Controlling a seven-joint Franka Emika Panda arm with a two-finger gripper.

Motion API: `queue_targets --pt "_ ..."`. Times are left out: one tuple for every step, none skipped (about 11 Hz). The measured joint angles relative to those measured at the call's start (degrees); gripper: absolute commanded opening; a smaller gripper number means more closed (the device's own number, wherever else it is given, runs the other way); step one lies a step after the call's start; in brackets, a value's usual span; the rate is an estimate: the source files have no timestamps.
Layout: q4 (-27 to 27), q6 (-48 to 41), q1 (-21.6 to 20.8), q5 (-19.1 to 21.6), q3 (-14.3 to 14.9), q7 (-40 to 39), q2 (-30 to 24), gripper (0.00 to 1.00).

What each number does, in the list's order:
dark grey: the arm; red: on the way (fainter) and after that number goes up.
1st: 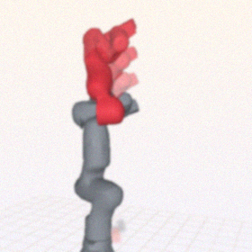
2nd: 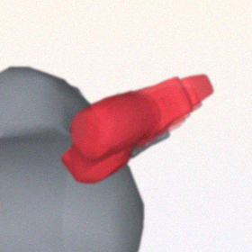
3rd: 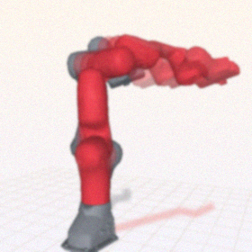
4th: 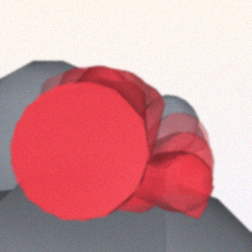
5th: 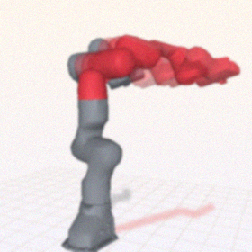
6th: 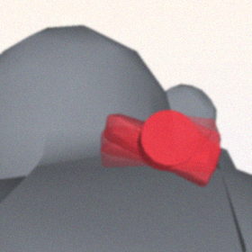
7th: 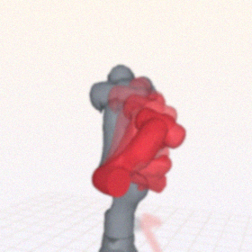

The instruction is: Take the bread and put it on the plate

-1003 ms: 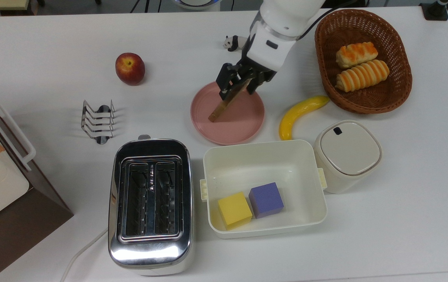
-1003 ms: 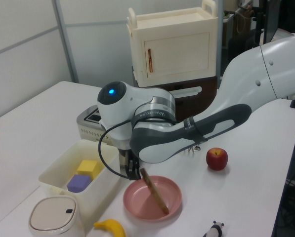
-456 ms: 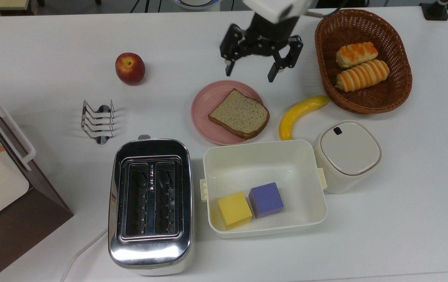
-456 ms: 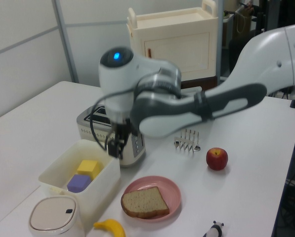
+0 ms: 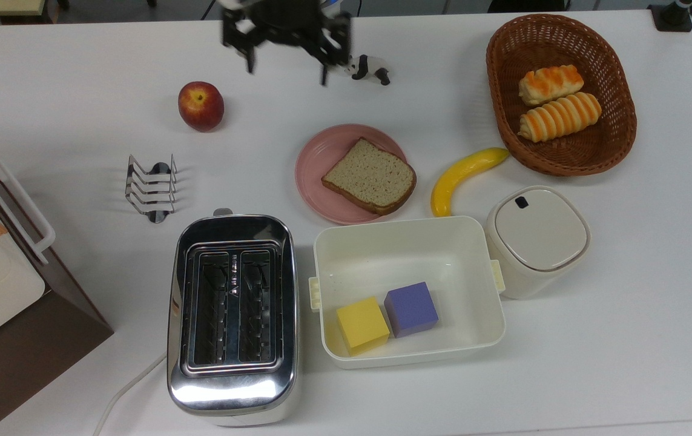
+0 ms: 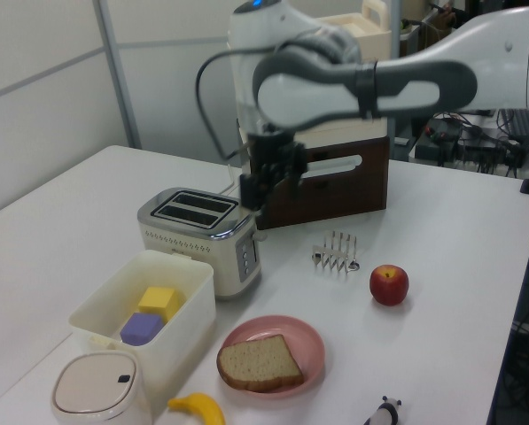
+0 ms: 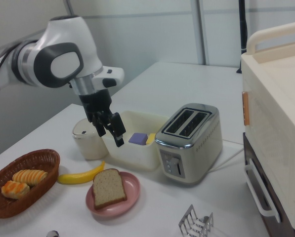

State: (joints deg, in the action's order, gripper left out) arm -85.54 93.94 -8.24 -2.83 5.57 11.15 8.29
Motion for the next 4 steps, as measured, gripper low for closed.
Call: queue_targets --pt "1.3 -3.2 1.8 0.7 0.0 -1.2 -0.1 1.00" --pt "1.6 -4.4 2.8 0.9 -0.2 -1.6 -0.2 1.00" --pt "1.5 -4.6 3.6 0.9 -0.3 -2.0 -0.1 1.00" --pt "1.4 -4.6 4.0 0.9 -0.4 -2.1 0.1 1.00"
